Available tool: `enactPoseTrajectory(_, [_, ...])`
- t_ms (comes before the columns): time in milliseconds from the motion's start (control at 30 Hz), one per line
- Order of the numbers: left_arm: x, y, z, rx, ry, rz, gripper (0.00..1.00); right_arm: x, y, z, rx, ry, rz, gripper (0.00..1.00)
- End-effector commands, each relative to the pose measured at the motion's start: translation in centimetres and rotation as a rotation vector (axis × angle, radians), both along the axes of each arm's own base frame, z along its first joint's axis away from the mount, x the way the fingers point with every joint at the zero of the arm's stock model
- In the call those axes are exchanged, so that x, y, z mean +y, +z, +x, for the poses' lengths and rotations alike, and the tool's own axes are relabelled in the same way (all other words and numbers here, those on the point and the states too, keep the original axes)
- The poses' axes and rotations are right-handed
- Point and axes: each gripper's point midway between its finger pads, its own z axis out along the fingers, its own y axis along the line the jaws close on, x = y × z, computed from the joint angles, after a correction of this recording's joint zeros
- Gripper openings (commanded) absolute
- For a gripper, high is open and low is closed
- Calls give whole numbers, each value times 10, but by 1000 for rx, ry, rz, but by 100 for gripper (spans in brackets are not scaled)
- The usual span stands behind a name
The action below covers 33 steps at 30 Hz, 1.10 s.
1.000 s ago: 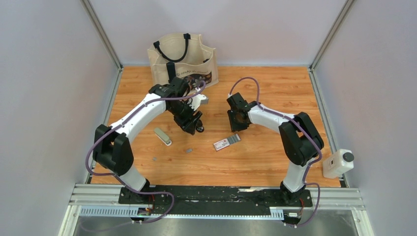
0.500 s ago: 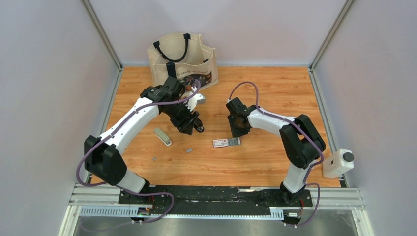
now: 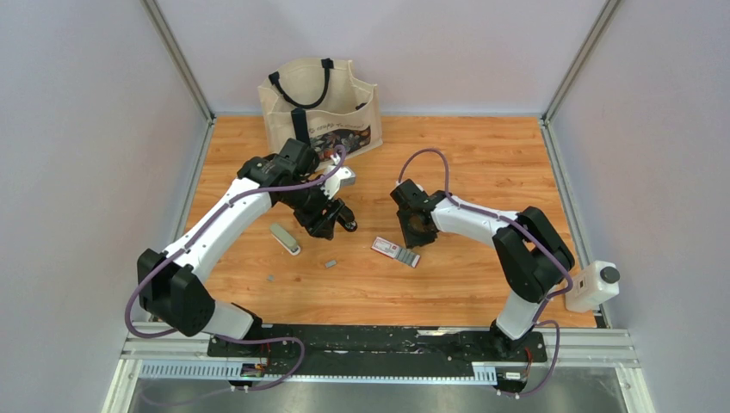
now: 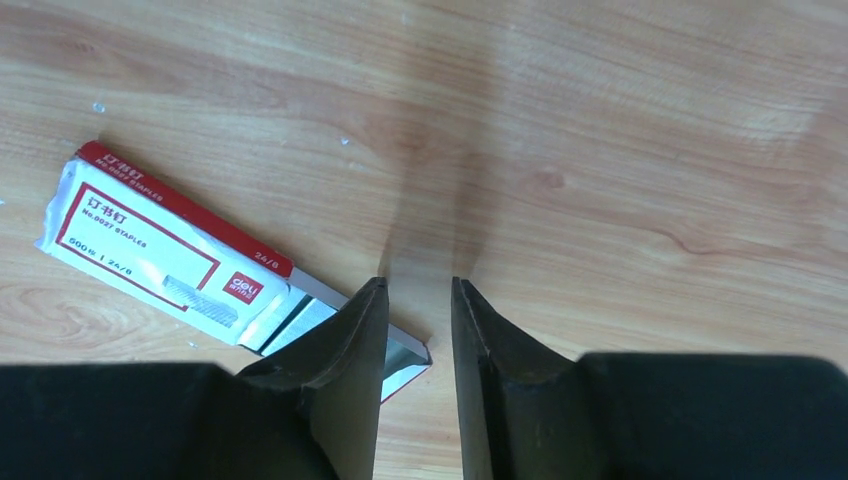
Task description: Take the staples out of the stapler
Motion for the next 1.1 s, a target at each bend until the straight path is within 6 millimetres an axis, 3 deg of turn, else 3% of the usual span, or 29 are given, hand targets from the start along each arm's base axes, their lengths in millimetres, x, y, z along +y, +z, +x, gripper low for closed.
enactPoseTrajectory(0, [4,6,-2,-54,-26,-6,65,5,29,24,-111,-30,11,34])
enactPoseTrajectory(267, [10,8,-4,-78,-18,-9,66,32,35,48,-126,-25,65,34])
enactPoseTrajectory(400, [15,8,-1,-86,5,-5,66,46,31,51,-113,-14,74,34])
enactPoseTrajectory(667, [27,9,7,-100,59,-12,66,70,8,38,-55,26,58,33])
enactPoseTrajectory(933, [38,9,7,-111,86,-14,66,89,3,22,-40,57,64,33])
enactPoseTrajectory(1067, [40,7,4,-108,89,-15,66,89,1,15,-37,55,55,33])
